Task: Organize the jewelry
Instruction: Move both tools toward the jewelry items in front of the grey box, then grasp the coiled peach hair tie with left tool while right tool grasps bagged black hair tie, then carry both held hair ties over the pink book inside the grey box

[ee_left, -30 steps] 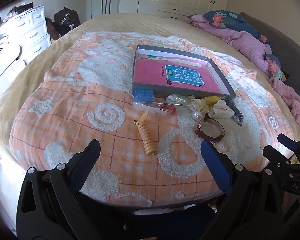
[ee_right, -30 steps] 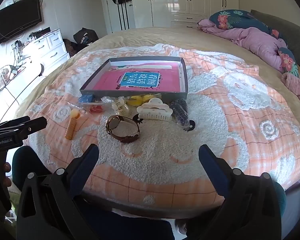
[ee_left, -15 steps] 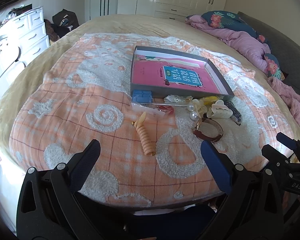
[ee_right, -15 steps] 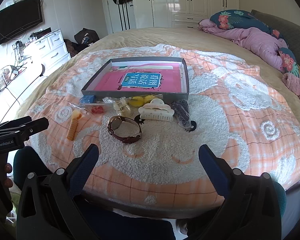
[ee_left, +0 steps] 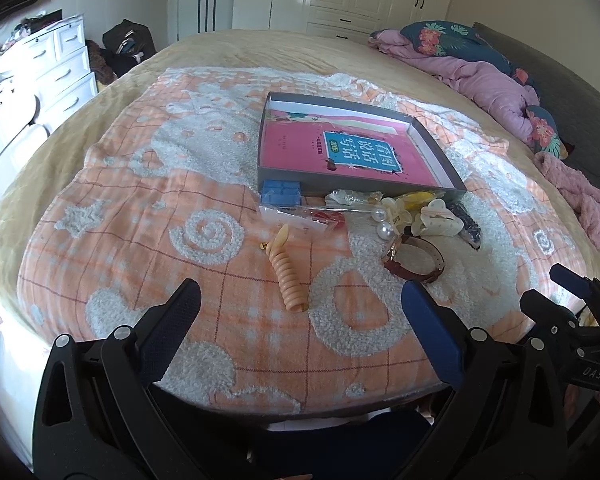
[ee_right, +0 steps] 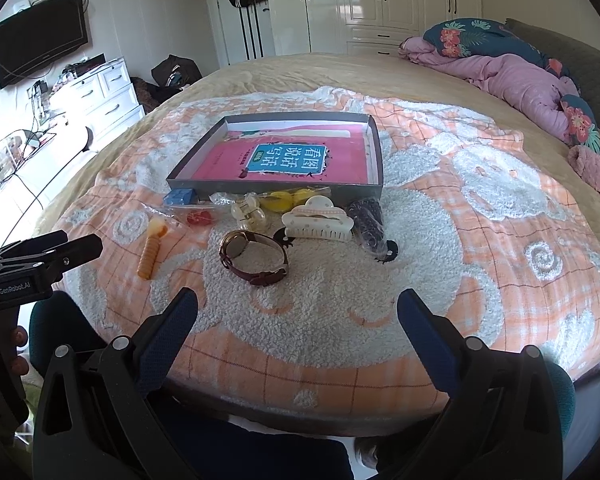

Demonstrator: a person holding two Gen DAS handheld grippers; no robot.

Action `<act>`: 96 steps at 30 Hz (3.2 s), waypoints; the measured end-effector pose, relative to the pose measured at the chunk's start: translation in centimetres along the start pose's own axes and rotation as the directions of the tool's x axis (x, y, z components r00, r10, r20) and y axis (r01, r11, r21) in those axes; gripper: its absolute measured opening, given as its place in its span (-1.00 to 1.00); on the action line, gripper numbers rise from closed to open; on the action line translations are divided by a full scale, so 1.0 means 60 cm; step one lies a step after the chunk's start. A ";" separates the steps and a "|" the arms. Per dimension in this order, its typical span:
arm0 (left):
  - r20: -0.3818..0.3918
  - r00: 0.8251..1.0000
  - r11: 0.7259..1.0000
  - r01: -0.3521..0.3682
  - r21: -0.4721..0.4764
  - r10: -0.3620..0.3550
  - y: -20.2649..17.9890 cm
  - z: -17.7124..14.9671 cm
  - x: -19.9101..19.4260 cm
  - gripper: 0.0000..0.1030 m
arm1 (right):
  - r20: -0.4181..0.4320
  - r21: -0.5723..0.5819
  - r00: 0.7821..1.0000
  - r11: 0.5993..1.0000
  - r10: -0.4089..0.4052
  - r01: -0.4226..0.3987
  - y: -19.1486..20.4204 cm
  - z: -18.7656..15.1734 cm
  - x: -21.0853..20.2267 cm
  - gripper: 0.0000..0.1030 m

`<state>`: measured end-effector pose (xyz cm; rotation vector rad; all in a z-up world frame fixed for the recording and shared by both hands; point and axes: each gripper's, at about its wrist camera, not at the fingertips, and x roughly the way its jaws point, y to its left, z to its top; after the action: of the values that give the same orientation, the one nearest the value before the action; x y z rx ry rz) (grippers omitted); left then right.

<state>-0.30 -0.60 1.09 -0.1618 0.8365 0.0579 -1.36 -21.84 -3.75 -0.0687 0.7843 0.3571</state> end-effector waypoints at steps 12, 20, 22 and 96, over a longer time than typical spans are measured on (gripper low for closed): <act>-0.002 1.000 1.000 0.000 0.002 0.000 -0.003 -0.002 0.000 0.82 | 0.000 0.000 1.000 1.000 0.002 -0.002 0.001 0.002 0.001 0.92; -0.008 1.000 1.000 0.007 0.009 -0.006 -0.005 -0.004 0.007 0.82 | 0.000 -0.002 1.000 1.000 0.001 -0.001 0.001 0.003 0.002 0.92; -0.009 1.000 1.000 0.006 0.009 -0.006 -0.005 -0.004 0.007 0.82 | 0.000 -0.001 1.000 1.000 0.002 -0.002 0.001 0.003 0.003 0.92; -0.145 0.987 0.997 0.068 -0.041 -0.073 0.087 0.035 0.141 -0.75 | -0.136 -0.080 0.991 0.996 0.017 -0.029 -0.123 0.064 0.243 -0.40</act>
<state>6.28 4.81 -4.44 -0.2310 0.9762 -0.0055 13.25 -23.84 -11.79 -0.1623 0.9049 0.4096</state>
